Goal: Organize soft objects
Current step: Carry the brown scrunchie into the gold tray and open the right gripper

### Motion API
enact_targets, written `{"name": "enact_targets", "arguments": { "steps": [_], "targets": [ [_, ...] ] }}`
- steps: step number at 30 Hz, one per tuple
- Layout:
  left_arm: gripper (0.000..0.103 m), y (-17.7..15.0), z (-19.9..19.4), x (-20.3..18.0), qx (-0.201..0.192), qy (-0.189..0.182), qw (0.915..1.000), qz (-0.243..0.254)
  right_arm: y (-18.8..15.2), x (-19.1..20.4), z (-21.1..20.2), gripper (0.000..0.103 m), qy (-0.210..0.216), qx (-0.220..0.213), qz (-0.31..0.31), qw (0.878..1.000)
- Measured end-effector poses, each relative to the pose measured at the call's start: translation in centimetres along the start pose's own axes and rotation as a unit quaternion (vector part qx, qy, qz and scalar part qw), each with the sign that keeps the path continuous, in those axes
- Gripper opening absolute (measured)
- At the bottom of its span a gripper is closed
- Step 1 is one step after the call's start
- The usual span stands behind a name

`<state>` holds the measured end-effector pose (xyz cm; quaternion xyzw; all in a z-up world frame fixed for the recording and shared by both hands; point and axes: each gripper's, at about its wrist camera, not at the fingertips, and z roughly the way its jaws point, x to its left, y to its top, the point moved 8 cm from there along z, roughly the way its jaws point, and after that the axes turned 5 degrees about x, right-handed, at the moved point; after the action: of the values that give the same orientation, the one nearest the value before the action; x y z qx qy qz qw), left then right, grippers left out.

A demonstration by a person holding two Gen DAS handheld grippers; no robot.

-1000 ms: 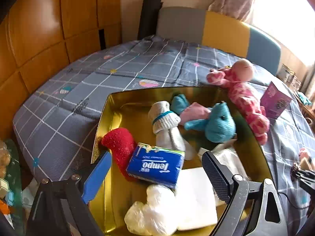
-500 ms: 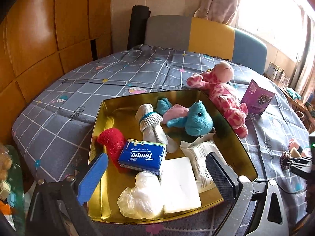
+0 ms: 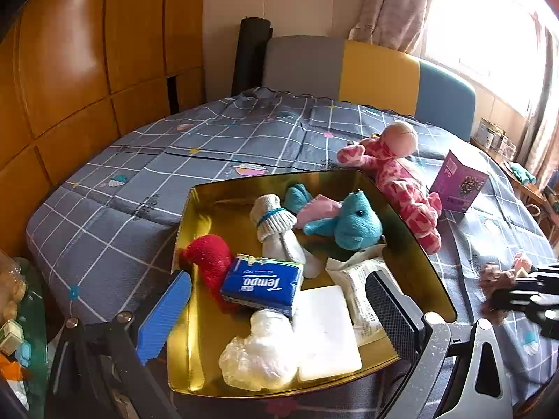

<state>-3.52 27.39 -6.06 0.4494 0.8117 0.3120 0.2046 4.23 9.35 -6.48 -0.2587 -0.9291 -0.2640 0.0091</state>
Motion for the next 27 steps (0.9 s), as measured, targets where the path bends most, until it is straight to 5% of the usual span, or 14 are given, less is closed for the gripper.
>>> {"name": "enact_targets", "arguments": {
  "steps": [5,13,18,27],
  "targets": [
    [0.101,0.0,-0.3,0.9,-0.004,0.008,0.9999,-0.005,3.9,3.5,5.2,0.017,0.026,0.009,0.002,1.0],
    [0.102,-0.3,-0.2,2.6,-0.002,0.016,0.9997,-0.02,6.0,4.7,12.8,0.028,-0.005,0.045,0.021,0.999],
    [0.102,-0.4,0.2,3.0,0.001,0.016,0.9995,-0.026,6.2,4.8,12.9,0.042,-0.002,0.04,0.031,0.999],
    [0.102,-0.3,-0.1,2.8,-0.002,0.015,0.9996,-0.025,6.2,4.0,9.8,0.044,-0.024,-0.004,0.046,0.999]
  ]
}}
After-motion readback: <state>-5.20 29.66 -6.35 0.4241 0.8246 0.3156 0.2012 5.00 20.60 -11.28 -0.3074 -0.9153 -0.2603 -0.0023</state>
